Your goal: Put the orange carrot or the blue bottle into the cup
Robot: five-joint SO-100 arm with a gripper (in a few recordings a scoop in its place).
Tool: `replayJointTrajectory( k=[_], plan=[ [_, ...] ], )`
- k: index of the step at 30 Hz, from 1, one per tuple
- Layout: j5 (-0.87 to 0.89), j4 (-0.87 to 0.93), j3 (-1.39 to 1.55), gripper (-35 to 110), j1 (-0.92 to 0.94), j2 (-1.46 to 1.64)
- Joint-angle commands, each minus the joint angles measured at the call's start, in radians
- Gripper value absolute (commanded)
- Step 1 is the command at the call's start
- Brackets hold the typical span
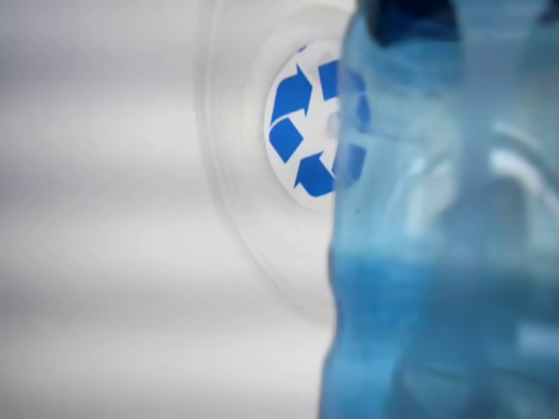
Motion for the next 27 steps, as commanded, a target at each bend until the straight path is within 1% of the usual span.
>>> replayJointTrajectory(
  k=[1, 7, 19, 27],
  plan=[
    [0.003, -0.011, -0.012, 26, -0.023, 0.11],
    [0.002, -0.011, -0.025, 26, -0.025, 0.049],
    [0.002, -0.014, -0.034, 26, -0.025, 0.025],
    [0.002, -0.061, -0.021, 26, -0.043, -0.003]
  ],
)
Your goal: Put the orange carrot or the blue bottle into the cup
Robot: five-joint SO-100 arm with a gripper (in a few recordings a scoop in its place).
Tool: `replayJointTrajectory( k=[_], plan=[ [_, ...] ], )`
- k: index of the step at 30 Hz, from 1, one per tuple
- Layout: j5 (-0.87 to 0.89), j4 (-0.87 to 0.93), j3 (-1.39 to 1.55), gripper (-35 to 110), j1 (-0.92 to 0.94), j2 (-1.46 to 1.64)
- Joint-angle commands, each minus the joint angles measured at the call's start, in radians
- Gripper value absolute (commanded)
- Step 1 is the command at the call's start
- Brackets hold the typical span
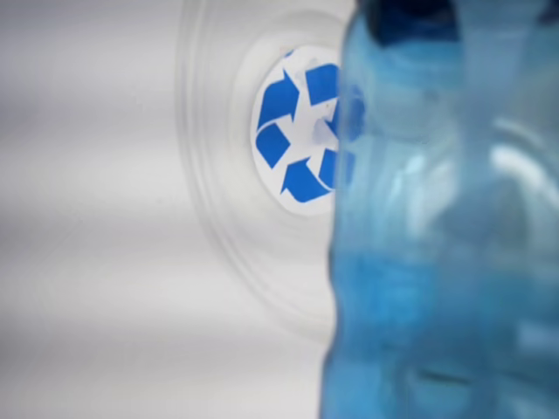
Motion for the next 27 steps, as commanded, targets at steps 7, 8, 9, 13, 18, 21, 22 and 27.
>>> replayJointTrajectory(
  k=[7, 8, 9, 13, 18, 21, 22, 27],
  plan=[
    [0.002, -0.02, -0.023, 26, -0.067, 0.002],
    [0.002, -0.02, -0.025, 26, -0.063, 0.008],
    [0.002, -0.02, -0.026, 26, -0.06, 0.008],
    [0.002, -0.02, -0.023, 26, -0.058, 0.005],
    [0.002, -0.015, -0.023, 26, -0.041, -0.005],
    [0.002, -0.009, -0.023, 26, -0.028, -0.005],
    [0.002, -0.009, -0.023, 26, -0.025, -0.005],
    [0.002, -0.008, -0.023, 26, -0.025, -0.005]
  ],
)
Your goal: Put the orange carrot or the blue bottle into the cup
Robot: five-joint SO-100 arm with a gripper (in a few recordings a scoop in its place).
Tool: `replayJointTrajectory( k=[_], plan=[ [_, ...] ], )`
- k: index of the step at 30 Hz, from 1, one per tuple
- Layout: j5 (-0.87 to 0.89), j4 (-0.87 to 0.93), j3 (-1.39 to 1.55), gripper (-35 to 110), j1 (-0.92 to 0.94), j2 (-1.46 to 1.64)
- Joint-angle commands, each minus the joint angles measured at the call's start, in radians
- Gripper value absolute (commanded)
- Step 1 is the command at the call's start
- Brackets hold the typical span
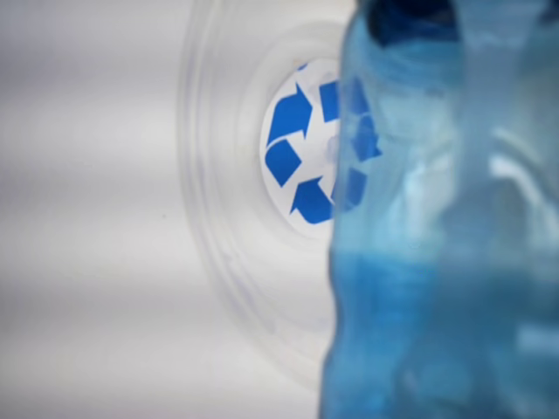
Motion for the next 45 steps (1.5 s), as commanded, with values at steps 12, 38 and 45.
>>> replayJointTrajectory(
  k=[12, 38, 45],
  plan=[
    [0.002, -0.003, -0.023, 26, -0.002, 0.043],
    [0.002, -0.002, -0.021, 44, -0.002, 0.038],
    [0.002, -0.002, -0.021, 44, -0.002, 0.038]
  ],
)
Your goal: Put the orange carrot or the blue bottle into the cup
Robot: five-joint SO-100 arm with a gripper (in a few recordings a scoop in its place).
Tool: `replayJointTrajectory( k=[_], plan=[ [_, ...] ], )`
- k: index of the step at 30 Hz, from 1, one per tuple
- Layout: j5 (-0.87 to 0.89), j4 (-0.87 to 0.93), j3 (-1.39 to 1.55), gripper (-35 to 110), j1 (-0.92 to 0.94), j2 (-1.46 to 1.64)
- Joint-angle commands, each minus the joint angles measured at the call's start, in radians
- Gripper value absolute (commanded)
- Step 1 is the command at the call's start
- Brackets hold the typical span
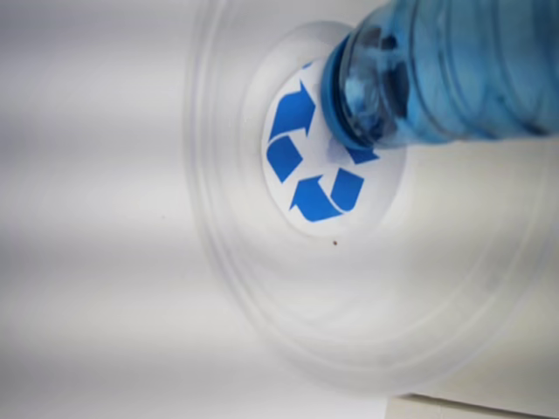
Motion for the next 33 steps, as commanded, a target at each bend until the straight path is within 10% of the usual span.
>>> replayJointTrajectory(
  k=[1, 33],
  plan=[
    [0.002, -0.002, -0.021, 44, -0.003, 0.04],
    [-0.115, 0.002, -0.029, 24, 0.0, 0.321]
  ],
)
